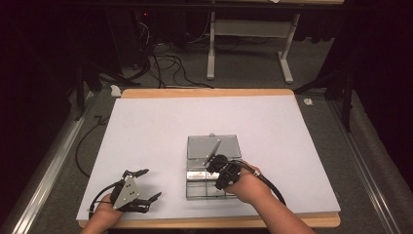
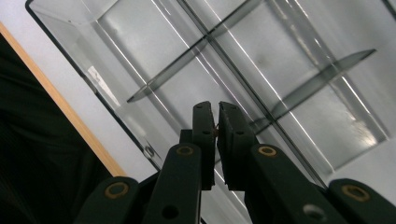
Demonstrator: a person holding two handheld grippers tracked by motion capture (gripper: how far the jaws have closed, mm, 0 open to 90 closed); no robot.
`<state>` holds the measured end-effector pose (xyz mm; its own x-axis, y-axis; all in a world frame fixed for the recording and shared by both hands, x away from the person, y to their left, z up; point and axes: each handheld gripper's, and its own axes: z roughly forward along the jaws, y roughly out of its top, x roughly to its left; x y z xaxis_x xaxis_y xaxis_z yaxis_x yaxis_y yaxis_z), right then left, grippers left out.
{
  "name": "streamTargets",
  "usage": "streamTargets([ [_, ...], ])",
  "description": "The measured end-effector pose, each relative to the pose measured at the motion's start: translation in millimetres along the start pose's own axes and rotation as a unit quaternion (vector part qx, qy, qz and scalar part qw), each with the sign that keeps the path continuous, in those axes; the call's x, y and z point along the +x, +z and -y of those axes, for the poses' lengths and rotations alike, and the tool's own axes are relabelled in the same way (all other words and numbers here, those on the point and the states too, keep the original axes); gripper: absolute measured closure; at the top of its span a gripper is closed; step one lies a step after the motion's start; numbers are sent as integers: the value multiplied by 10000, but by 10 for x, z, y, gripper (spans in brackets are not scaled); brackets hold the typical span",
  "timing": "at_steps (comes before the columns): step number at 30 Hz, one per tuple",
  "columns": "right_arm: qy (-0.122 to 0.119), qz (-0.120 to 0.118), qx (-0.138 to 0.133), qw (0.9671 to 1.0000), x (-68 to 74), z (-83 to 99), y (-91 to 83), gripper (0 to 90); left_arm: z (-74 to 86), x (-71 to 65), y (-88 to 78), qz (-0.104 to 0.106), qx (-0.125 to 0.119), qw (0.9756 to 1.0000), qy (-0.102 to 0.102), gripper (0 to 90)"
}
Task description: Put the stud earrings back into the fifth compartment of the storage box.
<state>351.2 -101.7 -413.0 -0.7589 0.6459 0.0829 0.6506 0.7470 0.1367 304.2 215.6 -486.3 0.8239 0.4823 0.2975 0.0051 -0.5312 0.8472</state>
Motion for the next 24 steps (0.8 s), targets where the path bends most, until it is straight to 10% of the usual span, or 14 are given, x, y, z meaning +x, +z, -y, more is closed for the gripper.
streamTargets([
  [24,-27,-125,66,9999,-1,-38,189,839,1,-1,-2,-11,-20,10000,-14,152],
])
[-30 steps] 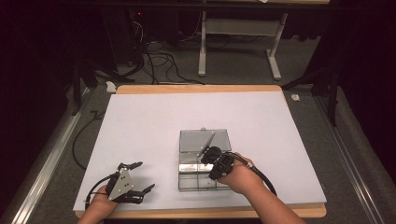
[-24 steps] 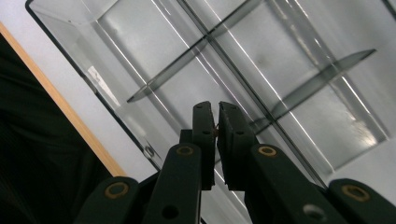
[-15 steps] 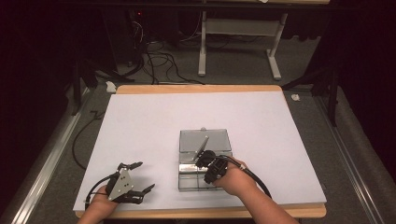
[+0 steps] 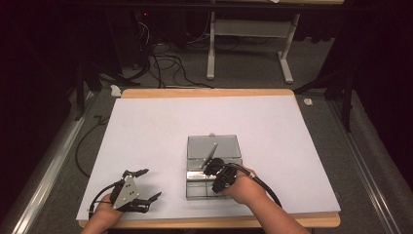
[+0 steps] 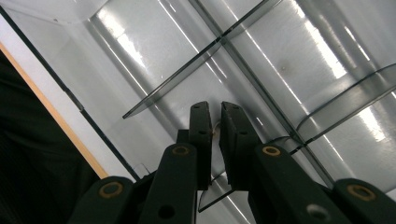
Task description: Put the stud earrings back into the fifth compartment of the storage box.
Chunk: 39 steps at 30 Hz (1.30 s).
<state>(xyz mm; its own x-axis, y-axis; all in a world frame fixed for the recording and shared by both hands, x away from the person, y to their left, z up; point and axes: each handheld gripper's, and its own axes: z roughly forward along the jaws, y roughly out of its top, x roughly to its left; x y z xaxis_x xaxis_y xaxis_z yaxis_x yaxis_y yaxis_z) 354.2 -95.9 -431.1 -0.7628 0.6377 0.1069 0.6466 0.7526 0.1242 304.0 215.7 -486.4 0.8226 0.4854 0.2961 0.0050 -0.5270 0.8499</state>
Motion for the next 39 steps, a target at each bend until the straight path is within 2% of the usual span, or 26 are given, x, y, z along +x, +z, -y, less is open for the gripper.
streamTargets([
  [16,66,99,-140,9998,-46,13,-170,826,1,12,-3,3,2,10000,-33,152],
  [17,127,108,-152,9997,-45,15,-184,824,1,9,-2,0,2,10000,-32,152],
  [24,131,183,-234,9995,-98,70,-268,798,2,2,-7,-7,-15,10000,-5,152],
  [26,223,225,-248,9992,-118,102,-286,784,3,0,-8,1,-33,10000,0,152],
  [27,176,238,-256,9992,-138,114,-292,782,2,6,-6,-1,-18,10000,-25,152],
  [29,299,252,-282,9988,-177,171,-326,771,1,2,0,-16,-2,10000,-22,152],
  [31,294,266,-329,9987,-202,193,-340,769,0,-1,-3,-12,2,10000,11,152],
  [33,428,279,-358,9981,-232,245,-372,760,0,2,-1,-10,-1,10000,-12,152],
  [35,706,289,-360,9964,-257,314,-408,745,0,0,2,-27,8,10000,-12,152],
  [37,650,298,-415,9966,-293,343,-414,742,0,-3,-2,-21,4,10000,19,152],
  [39,710,318,-439,9960,-339,399,-429,730,1,0,-6,-15,-6,10000,17,152],
])
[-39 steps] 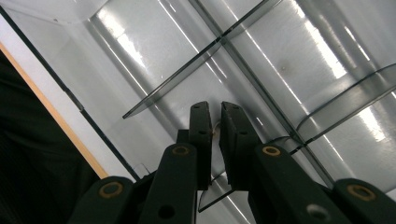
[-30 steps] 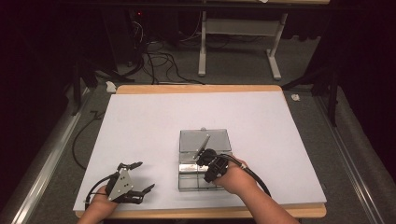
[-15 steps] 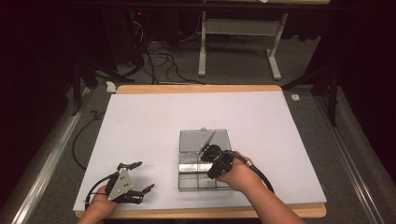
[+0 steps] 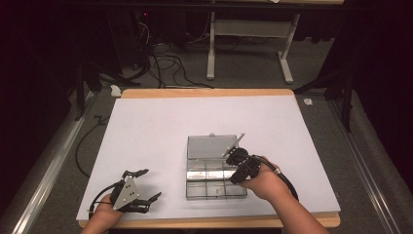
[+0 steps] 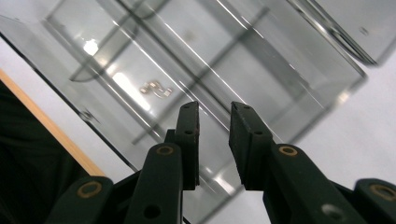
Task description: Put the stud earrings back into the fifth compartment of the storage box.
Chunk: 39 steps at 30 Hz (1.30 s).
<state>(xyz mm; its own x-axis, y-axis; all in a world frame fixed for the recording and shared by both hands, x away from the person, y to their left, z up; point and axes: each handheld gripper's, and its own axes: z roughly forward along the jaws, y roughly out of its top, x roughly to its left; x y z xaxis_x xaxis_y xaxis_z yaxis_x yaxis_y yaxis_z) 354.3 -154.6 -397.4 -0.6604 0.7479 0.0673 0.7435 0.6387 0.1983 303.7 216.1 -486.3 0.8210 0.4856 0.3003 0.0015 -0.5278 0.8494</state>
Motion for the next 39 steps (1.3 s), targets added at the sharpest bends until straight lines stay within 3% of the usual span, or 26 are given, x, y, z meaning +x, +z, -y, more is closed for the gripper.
streamTargets([
  [3,89,41,-49,9999,-102,82,-32,714,-1,2,4,-12,22,10000,-16,152],
  [6,323,61,-159,9993,-214,171,-103,700,-2,2,6,-8,27,10000,-19,152],
  [16,605,301,-288,9973,-437,394,-257,676,-2,-3,5,-16,29,10000,6,152],
  [20,898,439,-274,9946,-634,596,-258,635,-3,0,7,-22,38,10000,-8,152],
  [23,1031,486,-257,9931,-707,676,-235,612,-2,-8,7,-21,34,10000,32,152],
  [24,1255,540,-228,9904,-768,757,-202,602,-3,-10,7,-17,35,10000,43,152],
  [33,1318,621,-446,9883,-883,908,-127,508,-4,0,12,-23,66,10000,0,152],
  [39,1247,785,-974,9843,-820,973,-74,439,-4,1,10,-29,60,10000,4,152],
])
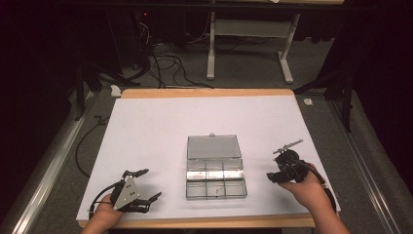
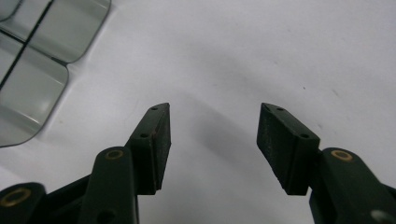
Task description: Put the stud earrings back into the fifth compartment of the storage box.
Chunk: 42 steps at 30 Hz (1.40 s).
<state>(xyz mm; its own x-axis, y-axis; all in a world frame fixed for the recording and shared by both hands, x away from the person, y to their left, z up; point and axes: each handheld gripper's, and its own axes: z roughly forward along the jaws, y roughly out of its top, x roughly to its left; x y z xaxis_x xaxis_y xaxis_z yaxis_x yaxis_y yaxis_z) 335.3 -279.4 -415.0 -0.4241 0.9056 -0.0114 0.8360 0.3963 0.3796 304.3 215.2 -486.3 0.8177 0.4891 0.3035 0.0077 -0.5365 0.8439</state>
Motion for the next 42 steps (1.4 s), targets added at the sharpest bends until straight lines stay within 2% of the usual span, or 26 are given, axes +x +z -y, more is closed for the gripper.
streamTargets([
  [1,0,0,0,10000,0,0,0,439,0,-1,1,-6,6,10000,-2,152],
  [3,0,15,-232,9997,17,33,14,433,1,-12,-2,-4,-16,10000,38,152],
  [4,32,4,-551,9985,43,78,33,431,2,-12,-3,3,-25,10000,43,152],
  [6,62,-33,-646,9979,53,92,43,431,0,-2,0,1,0,10000,9,152],
  [8,133,-113,-894,9958,82,130,67,426,-1,-6,2,-8,8,10000,12,152],
  [9,225,-145,-1153,9930,104,167,105,419,0,-14,-1,-4,-13,10000,55,152],
  [10,225,-145,-1153,9930,104,167,105,419,0,-14,-1,-4,-13,10000,55,152],
  [13,343,-153,-1430,9890,125,209,153,405,0,-4,4,-5,6,10000,6,152],
  [17,413,24,-1802,9828,163,287,202,384,1,-14,-3,3,-24,10000,51,152],
  [18,435,83,-1970,9794,174,330,213,382,-1,-8,2,5,1,10000,30,152],
  [19,499,158,-2249,9730,192,416,237,392,-2,-6,3,8,14,10000,21,152],
  [20,535,192,-2332,9708,198,467,256,401,-2,-8,4,-8,17,10000,28,152],
  [21,612,170,-2256,9722,201,492,264,359,-2,-14,4,-6,23,10000,60,152],
  [22,572,227,-2250,9724,206,503,248,349,-1,-19,1,-6,7,10000,86,152],
  [23,545,314,-2320,9707,207,523,236,354,-1,-19,0,-1,-1,10000,89,152],
  [24,677,306,-2407,9677,192,540,228,337,-2,-15,1,7,12,10000,68,152],
  [26,702,296,-2414,9674,182,534,224,326,-6,-9,12,-21,62,10000,30,152],
  [28,649,319,-2462,9665,175,515,226,318,-7,-23,17,-21,77,9999,87,152],
  [29,632,393,-2423,9673,158,512,235,315,-8,-29,17,-12,82,9999,133,152],
  [34,711,358,-2391,9677,123,538,242,315,-9,-25,19,-21,95,9999,114,152],
  [35,780,353,-2406,9668,107,546,235,316,-8,-24,17,-13,73,9999,103,152],
  [42,784,366,-2376,9675,108,537,241,314,-5,-22,8,-17,42,9999,104,152],
])
